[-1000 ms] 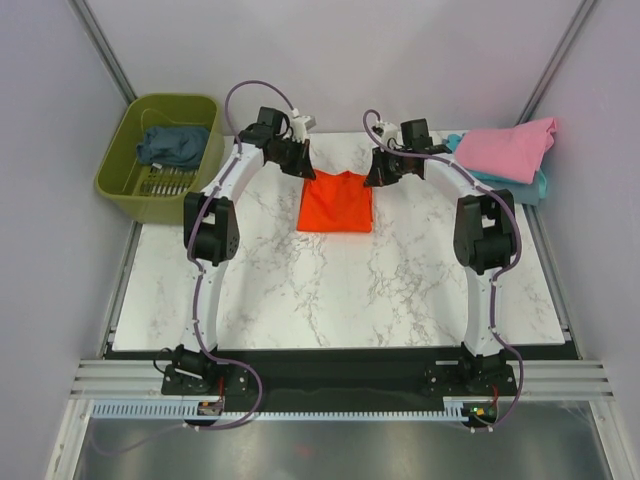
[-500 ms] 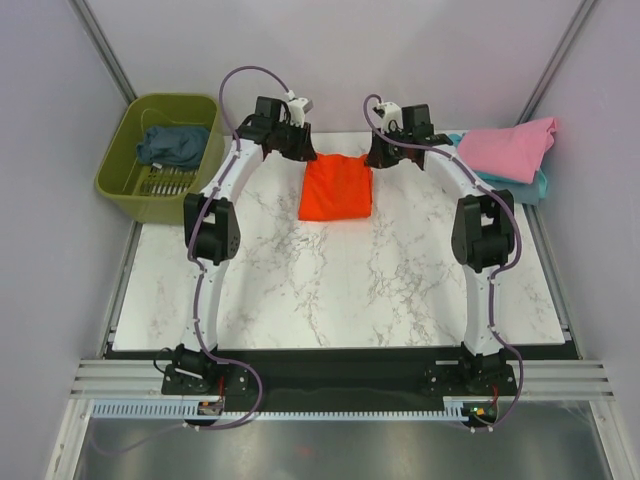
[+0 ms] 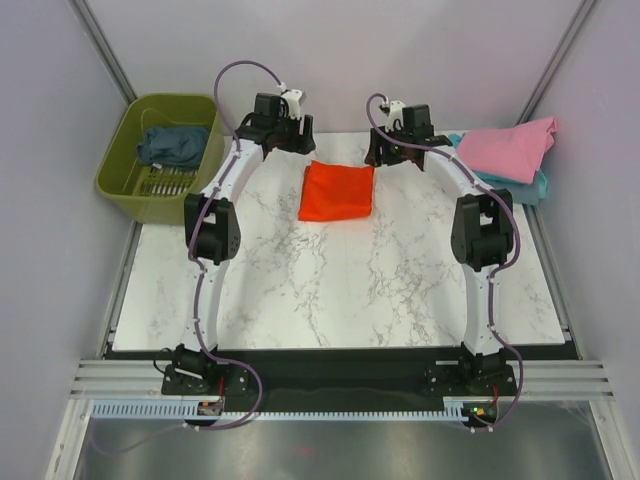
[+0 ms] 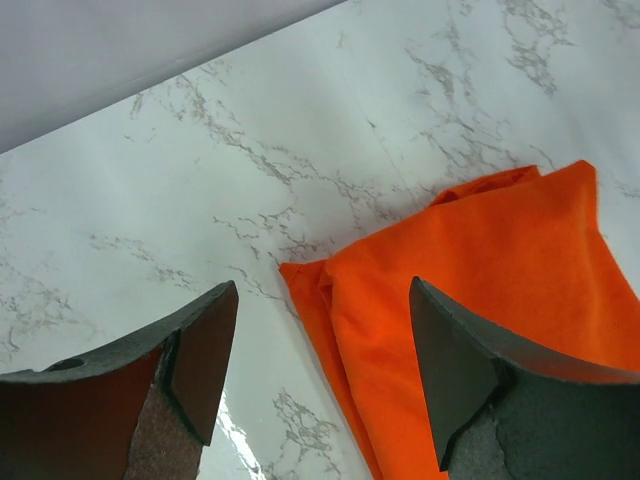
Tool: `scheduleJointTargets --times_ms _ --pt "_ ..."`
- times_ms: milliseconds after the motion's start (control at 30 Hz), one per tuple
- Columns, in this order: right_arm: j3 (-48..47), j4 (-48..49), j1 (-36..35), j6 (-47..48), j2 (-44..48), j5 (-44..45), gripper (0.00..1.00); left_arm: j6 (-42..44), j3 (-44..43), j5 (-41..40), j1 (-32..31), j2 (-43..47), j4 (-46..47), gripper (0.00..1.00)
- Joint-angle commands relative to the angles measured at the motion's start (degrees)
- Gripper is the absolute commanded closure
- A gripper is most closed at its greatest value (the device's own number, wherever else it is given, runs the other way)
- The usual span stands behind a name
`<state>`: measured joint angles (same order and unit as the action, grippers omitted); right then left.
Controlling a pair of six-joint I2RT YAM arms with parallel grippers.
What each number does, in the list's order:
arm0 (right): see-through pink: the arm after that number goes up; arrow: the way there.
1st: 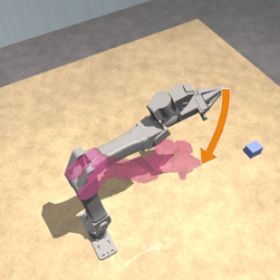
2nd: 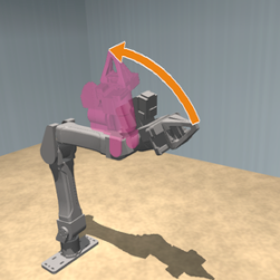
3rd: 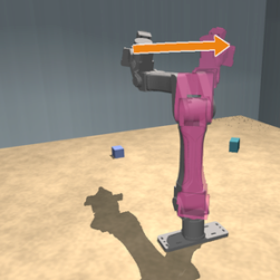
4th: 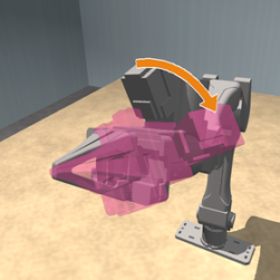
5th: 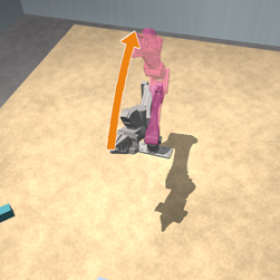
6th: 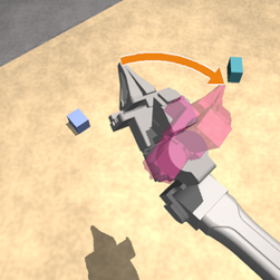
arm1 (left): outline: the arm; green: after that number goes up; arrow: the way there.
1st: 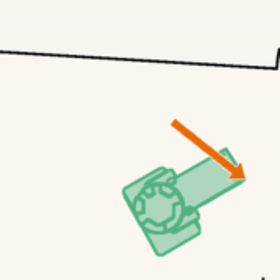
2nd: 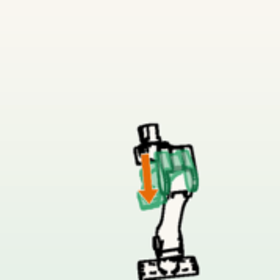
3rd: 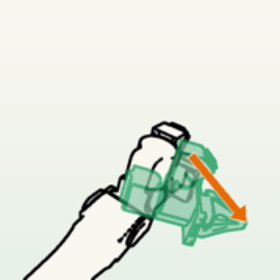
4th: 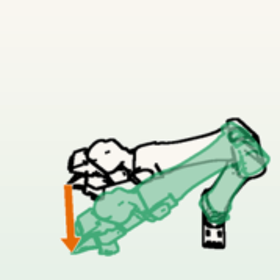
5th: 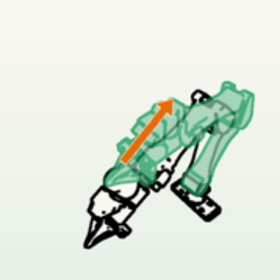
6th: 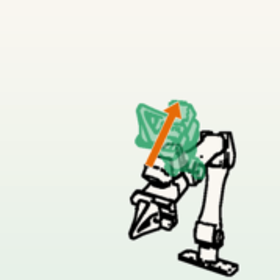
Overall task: Fold and stack the t-shirts
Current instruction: Fold the tshirt, then neatly place the folded tshirt to the corner
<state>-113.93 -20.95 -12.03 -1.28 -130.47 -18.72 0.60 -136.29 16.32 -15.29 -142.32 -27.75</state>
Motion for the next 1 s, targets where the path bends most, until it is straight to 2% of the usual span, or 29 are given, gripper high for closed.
scheduleJointTargets --times_ms 0,67,200,233,333,600,967 --pt "3.2 1.0 2.7 -7.2 4.7 -8.1 0.36 -2.1 1.1 6.0 -0.4 7.6 -1.3 0.23" --pt "6.2 1.2 4.1 -11.4 4.2 -16.7 0.35 -3.2 2.4 11.1 -0.4 9.3 -3.1 0.23" --pt "12.7 7.0 5.7 -20.6 2.8 -26.1 0.35 -8.3 8.8 22.9 -0.4 10.6 -3.5 0.24" --pt "14.0 8.8 5.9 -22.0 2.3 -26.8 0.35 -9.2 9.6 27.1 -0.5 10.3 -3.6 0.24" --pt "14.3 10.2 5.8 -23.0 0.7 -28.6 0.34 -12.1 12.4 31.9 -1.1 8.4 -3.4 0.23" --pt "12.0 14.0 6.3 -28.0 -4.5 -31.6 0.33 -16.0 15.0 33.2 -1.4 3.0 -2.6 0.22" --pt "12.4 14.3 7.8 -27.7 -6.6 -31.2 0.33 -16.9 14.6 30.9 -1.7 -0.8 -2.8 0.21"
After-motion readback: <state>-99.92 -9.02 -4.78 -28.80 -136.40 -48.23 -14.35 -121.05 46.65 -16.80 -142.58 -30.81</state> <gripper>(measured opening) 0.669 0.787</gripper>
